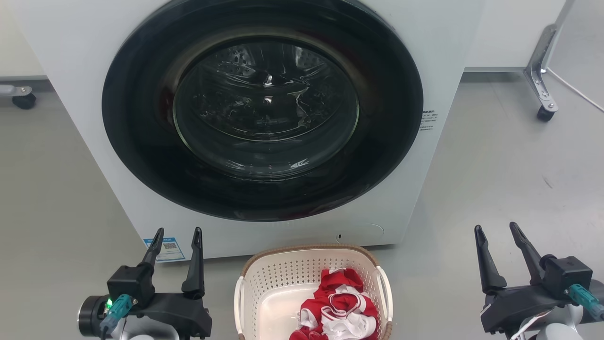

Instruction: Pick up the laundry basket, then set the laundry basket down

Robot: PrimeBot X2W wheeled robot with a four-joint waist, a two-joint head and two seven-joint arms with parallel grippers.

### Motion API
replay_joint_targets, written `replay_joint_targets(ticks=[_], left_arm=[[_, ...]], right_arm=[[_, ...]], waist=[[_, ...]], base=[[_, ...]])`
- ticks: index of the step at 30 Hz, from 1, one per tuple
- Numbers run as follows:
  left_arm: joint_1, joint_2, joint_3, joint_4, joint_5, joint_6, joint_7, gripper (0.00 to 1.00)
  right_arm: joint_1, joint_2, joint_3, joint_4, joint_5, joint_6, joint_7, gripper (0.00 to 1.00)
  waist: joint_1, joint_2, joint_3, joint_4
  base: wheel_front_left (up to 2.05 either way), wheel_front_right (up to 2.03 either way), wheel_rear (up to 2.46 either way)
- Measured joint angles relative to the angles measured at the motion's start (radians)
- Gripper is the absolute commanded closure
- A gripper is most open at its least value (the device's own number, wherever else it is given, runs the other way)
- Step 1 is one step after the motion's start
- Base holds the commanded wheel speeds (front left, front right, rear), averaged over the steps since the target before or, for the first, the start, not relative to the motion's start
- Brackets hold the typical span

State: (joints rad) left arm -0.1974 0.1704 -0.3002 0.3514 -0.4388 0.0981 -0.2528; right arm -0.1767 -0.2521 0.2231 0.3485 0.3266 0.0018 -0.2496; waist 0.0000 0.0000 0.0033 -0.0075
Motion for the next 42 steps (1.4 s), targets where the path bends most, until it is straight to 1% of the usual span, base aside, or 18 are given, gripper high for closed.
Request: replay_joint_targets(ticks=[2, 16, 24, 28, 35, 42], left_arm=[[0.000, 0.000, 0.003, 0.005, 0.000, 0.000, 0.000, 0.00], [0.000, -0.002, 0.008, 0.022, -0.001, 0.000, 0.000, 0.00], [0.000, -0.003, 0.008, 0.027, -0.001, 0.000, 0.000, 0.00], [0.000, -0.006, 0.008, 0.026, -0.001, 0.000, 0.000, 0.00], [0.000, -0.008, 0.007, 0.016, 0.000, -0.001, 0.000, 0.00], [-0.030, -0.016, 0.001, -0.002, 0.002, -0.001, 0.000, 0.00]], right_arm=[[0.000, 0.002, -0.004, 0.005, 0.000, 0.007, 0.000, 0.00], [0.000, 0.017, -0.016, 0.012, -0.002, 0.018, 0.000, 0.00], [0.000, 0.019, -0.027, 0.020, -0.002, 0.034, 0.000, 0.00], [0.000, 0.022, -0.030, 0.019, -0.002, 0.034, 0.000, 0.00], [-0.010, 0.028, -0.041, 0.015, -0.009, 0.042, 0.000, 0.00], [-0.058, 0.039, -0.042, 0.011, -0.009, 0.048, 0.000, 0.00]], waist=[[0.0000, 0.0000, 0.000, 0.000], [0.0000, 0.0000, 0.000, -0.003], [0.0000, 0.0000, 0.003, -0.003], [0.0000, 0.0000, 0.008, -0.004], [0.0000, 0.0000, 0.044, -0.003], [0.0000, 0.0001, 0.108, -0.002]], base=[[0.00, 0.00, 0.00], [0.00, 0.00, 0.00], [0.00, 0.00, 0.00], [0.00, 0.00, 0.00], [0.00, 0.00, 0.00], [0.00, 0.00, 0.00]])
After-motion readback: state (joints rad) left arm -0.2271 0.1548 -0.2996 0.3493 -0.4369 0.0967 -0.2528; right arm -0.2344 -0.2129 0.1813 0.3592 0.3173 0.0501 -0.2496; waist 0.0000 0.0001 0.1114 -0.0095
